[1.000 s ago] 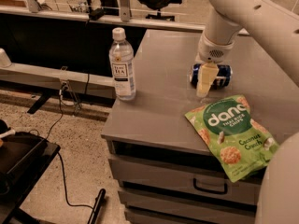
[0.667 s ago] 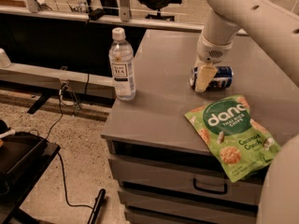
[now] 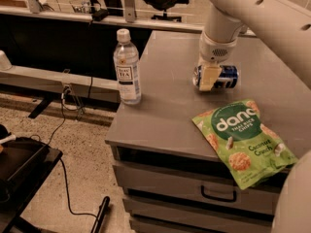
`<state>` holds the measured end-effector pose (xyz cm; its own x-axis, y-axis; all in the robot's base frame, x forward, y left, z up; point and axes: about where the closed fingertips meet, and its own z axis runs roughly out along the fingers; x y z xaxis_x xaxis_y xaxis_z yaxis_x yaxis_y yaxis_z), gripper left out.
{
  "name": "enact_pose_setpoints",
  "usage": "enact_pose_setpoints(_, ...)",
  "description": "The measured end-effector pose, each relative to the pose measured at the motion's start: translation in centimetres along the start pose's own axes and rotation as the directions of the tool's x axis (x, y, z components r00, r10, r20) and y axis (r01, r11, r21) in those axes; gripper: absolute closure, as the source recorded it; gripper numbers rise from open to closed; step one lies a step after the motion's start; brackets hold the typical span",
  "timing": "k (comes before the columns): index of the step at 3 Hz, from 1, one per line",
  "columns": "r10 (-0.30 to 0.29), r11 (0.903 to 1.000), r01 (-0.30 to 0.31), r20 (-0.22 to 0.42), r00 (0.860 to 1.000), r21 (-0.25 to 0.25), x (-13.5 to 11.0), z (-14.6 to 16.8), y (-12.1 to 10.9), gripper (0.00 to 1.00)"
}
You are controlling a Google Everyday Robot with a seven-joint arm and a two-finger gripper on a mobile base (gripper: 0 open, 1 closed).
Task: Place pepsi can upright
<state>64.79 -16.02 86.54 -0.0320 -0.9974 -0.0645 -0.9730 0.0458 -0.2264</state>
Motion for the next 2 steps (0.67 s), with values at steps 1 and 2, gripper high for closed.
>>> enact_pose_setpoints(1, 0.015, 0.9993, -0.012, 0.068, 0.998, -0.035, 0.3, -1.1, 0.0, 1.0)
enact_pose_setpoints(2, 0.059, 0.9967, -0.044, 0.241, 0.969, -0.067, -0.7, -3.6, -0.7, 1.0)
